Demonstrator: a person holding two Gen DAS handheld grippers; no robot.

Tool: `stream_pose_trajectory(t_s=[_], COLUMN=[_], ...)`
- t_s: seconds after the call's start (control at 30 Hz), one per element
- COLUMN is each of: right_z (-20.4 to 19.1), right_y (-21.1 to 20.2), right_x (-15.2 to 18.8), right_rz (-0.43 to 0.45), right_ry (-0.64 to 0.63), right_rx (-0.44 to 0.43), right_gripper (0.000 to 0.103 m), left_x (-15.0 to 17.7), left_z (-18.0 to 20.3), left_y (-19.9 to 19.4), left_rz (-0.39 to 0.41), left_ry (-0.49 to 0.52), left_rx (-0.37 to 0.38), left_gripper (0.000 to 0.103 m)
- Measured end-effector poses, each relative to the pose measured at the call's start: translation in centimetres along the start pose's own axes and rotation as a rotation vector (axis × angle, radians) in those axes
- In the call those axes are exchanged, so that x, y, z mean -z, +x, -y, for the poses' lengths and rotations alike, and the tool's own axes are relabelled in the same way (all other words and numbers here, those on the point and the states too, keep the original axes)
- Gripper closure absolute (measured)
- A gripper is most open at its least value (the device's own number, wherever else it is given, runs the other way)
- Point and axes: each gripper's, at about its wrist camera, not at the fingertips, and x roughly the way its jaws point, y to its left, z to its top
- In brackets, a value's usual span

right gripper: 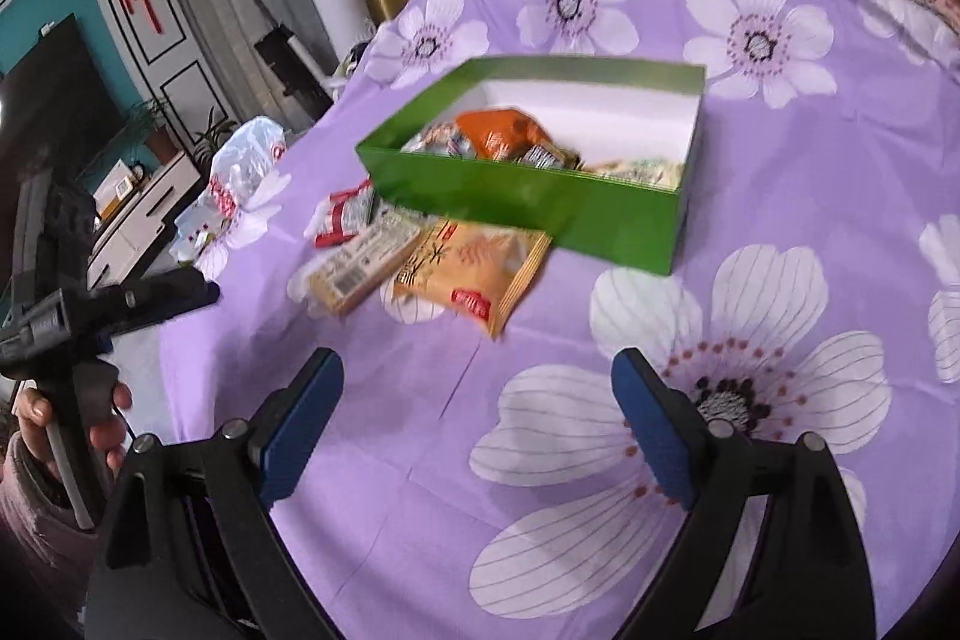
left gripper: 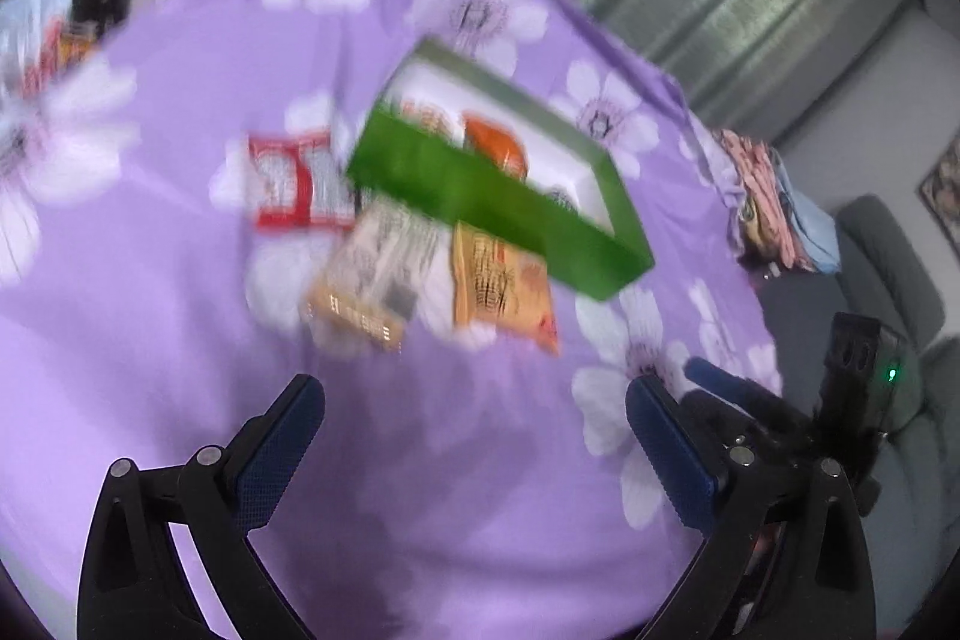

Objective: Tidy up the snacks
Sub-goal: 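Lift the open left gripper away from the box, then lower the left gripper onto the red-white packet and close it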

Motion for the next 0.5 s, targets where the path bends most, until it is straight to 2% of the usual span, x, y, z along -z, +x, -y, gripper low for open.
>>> stream_pose_trajectory(t_s=[0.07, 0.27, 0.5], right_z=[-0.2, -0.9, -5.0], right_y=[0.6, 2.8, 6.8], right_x=[0.0, -0.1, -3.3], right_rz=[-0.012, -0.051, -0.069], right_ry=[-0.008, -0.006, -0.112], right_rx=[-0.007, -0.071, -0.14], right_gripper=[0.011, 0.011, 0.013], left_x=[0.1, -0.6, -3.3], left_z=[-0.5, -1.0, -4.2], left_y=[0.5, 1.4, 1.1], left_rz=[-0.006, 0.016, 0.08], left_ry=[-0.021, 0.025, 0.003], left_rx=[-0.023, -0.067, -0.118], left_gripper=[0.003, 0.003, 0.003])
